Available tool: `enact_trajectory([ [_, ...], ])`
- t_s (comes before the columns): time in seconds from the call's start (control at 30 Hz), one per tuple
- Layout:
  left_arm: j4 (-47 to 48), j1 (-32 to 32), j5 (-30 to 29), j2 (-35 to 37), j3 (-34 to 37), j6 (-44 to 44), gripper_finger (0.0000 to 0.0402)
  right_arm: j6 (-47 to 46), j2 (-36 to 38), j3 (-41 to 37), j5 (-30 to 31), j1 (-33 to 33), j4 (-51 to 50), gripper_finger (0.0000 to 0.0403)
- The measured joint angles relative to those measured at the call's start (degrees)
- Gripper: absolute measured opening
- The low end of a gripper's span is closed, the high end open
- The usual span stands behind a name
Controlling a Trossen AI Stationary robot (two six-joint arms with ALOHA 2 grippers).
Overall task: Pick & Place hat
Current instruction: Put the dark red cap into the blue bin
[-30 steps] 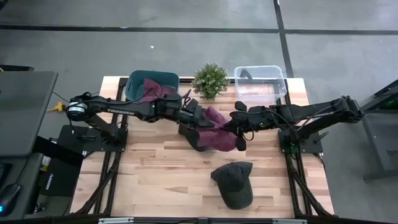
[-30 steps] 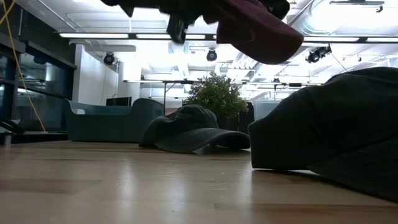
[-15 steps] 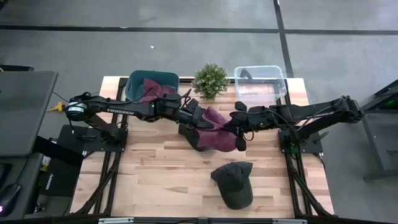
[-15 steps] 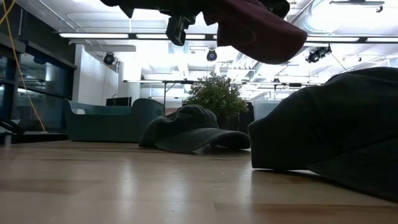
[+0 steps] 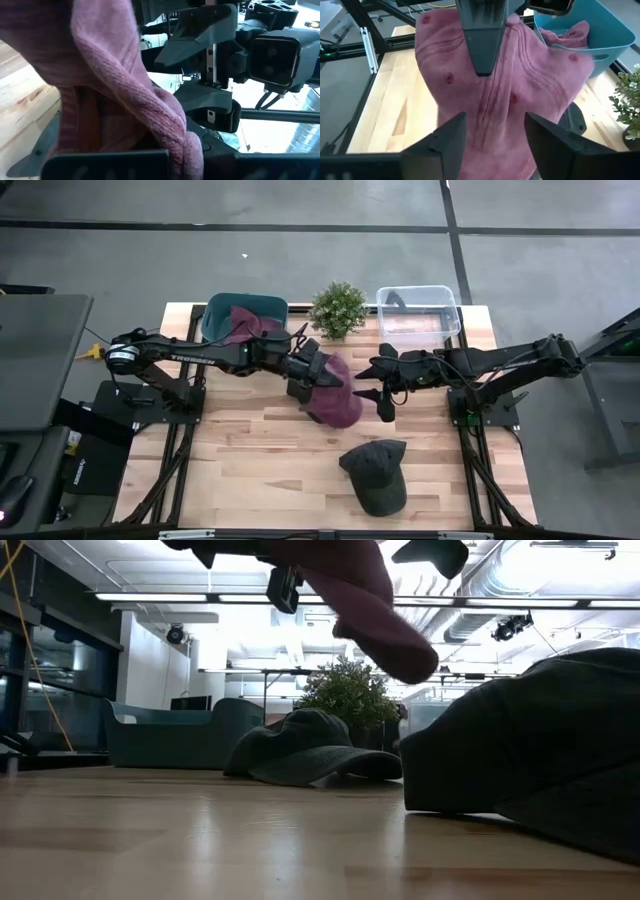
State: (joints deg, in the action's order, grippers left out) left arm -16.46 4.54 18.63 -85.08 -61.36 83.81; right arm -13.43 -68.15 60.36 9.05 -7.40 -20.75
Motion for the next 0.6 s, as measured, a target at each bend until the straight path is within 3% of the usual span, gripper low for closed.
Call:
enact_trajectory([
  [0.13, -0.4, 0.0, -0.6, 0.4, 0.0, 0.0, 0.0000, -1.4, 0.3, 0.0, 0.0, 0.0, -1.0, 0.0222],
  [0.37, -0.5, 0.0, -0.9, 1.5, 0.0, -1.1, 0.0000, -4.3, 2.2, 0.0, 0.5, 0.1, -7.1, 0.0224],
  [0.6, 2.2, 0.0, -1.4, 4.2, 0.0, -2.1, 0.0000, -7.2, 4.4, 0.0, 4.1, 0.0, -13.9, 0.0183],
])
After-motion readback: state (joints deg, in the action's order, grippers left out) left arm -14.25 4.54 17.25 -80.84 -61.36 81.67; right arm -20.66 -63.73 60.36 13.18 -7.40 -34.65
